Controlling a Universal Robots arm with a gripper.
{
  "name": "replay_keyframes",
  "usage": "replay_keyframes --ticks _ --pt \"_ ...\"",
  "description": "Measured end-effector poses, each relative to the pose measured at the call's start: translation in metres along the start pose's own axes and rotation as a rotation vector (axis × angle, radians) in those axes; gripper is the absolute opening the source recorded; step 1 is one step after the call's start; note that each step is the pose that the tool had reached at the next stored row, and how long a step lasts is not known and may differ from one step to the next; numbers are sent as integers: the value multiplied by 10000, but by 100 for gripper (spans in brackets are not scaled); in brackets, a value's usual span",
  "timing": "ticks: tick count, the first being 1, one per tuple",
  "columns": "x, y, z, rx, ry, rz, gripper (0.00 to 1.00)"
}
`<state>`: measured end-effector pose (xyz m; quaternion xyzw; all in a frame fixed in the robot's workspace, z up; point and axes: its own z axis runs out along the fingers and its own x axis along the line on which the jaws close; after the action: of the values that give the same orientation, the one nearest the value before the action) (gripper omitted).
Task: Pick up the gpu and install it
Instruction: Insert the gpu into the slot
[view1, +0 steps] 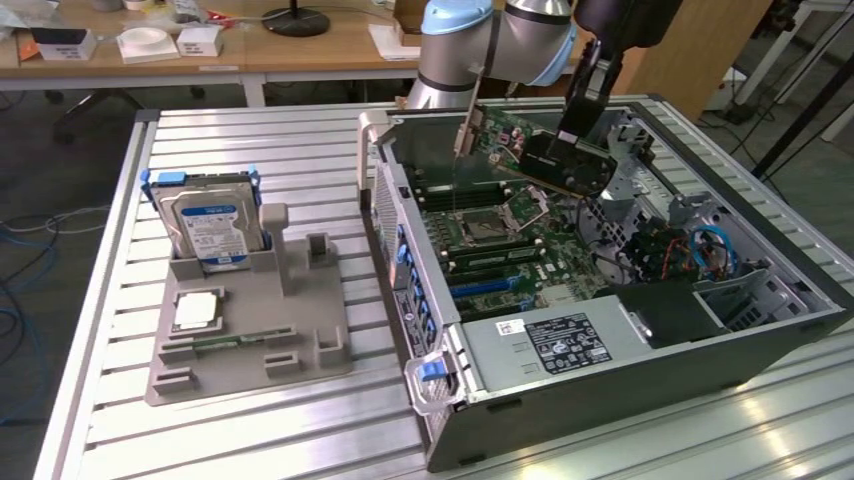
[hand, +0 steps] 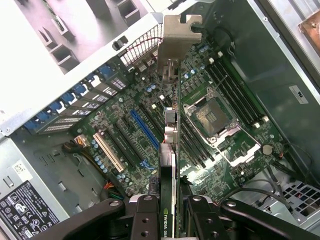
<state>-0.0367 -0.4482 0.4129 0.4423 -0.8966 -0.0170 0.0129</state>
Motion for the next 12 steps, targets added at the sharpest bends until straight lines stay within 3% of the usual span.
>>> replay_keyframes --ticks 12 --pt "-2 -3 2 -1 2 -64 26"
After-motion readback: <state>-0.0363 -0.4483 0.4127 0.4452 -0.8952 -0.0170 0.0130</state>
